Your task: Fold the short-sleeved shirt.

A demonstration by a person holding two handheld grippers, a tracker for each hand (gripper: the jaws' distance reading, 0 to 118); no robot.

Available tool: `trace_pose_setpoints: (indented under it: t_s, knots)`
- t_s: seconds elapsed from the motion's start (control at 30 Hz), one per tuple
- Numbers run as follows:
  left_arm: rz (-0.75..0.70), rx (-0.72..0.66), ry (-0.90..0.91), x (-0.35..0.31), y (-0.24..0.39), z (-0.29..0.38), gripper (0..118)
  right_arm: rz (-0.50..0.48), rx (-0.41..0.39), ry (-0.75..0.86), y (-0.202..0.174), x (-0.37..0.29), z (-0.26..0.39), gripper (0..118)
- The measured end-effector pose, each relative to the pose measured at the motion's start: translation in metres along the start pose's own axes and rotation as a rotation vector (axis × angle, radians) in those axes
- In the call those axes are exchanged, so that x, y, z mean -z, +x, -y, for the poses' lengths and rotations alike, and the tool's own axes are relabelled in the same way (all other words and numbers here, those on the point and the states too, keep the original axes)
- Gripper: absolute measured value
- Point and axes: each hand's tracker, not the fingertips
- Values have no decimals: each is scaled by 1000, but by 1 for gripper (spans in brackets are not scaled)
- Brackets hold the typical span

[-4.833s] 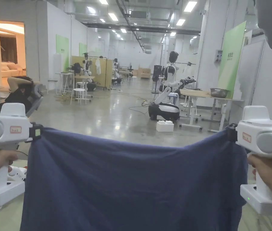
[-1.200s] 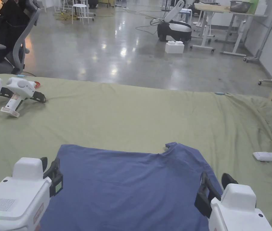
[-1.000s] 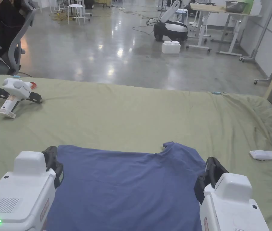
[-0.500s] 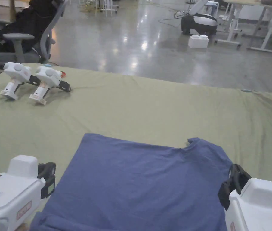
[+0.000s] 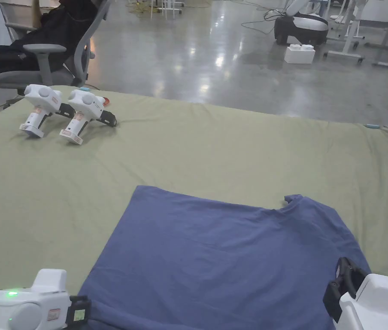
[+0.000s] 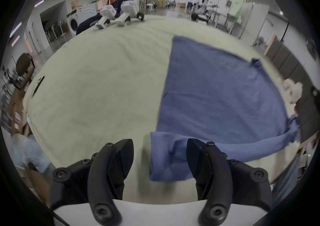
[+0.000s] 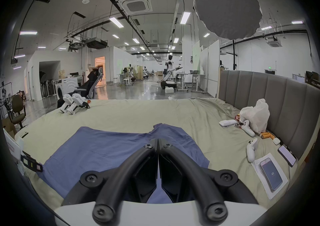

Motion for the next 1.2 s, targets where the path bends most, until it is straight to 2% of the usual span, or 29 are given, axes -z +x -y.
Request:
trace_pose_setpoints:
  t_s: [0.03,0.1,0.13,0.2,0.23,0.27,0.3,0.37,0.4,0.43,0.5,0.6,0.73,0.8,0.9,0.97,1.03,1.13,1.17,1.2]
  knots:
    - [-15,27,-44,8,7,2,67,5,2,-10,4,-1,2,0]
    - [-17,16,7,-2,11,4,66,22,5,-33,12,-4,5,0]
    - [-10,11,-4,-7,13,3,60,31,6,-40,17,-6,6,0]
    - [22,12,4,-13,18,4,37,57,2,-61,27,-11,9,1]
    - [44,22,11,-23,20,6,18,67,4,-76,33,-13,10,2]
    - [52,34,17,-24,23,8,6,83,7,-90,39,-15,11,4]
    - [88,41,21,-24,26,10,5,94,9,-100,45,-17,11,12]
    - [63,35,23,-21,21,10,3,109,22,-133,61,-22,10,59]
    - [65,32,27,-23,20,10,3,124,23,-165,69,-24,9,75]
    - [66,26,33,-26,19,11,3,115,33,-181,77,-26,7,79]
    - [59,29,50,-34,18,8,3,121,27,-223,90,-32,8,79]
    - [62,39,73,-43,17,7,3,109,-10,-385,100,-32,17,79]
    - [69,35,86,-46,15,4,3,61,18,-560,97,-26,49,79]
    - [65,42,88,-42,15,3,3,46,-2,-625,90,-19,67,79]
    - [60,47,83,-39,15,3,3,31,46,-676,85,-2,95,79]
    - [60,43,81,-38,15,4,3,29,86,-709,85,11,107,69]
    - [61,41,76,-35,14,4,3,36,99,-718,86,20,115,52]
    - [60,41,75,-34,14,6,3,39,113,-716,86,20,117,49]
    - [58,41,75,-33,14,6,3,35,104,-708,85,19,116,45]
    - [58,41,76,-32,14,7,3,25,94,-697,85,17,115,33]
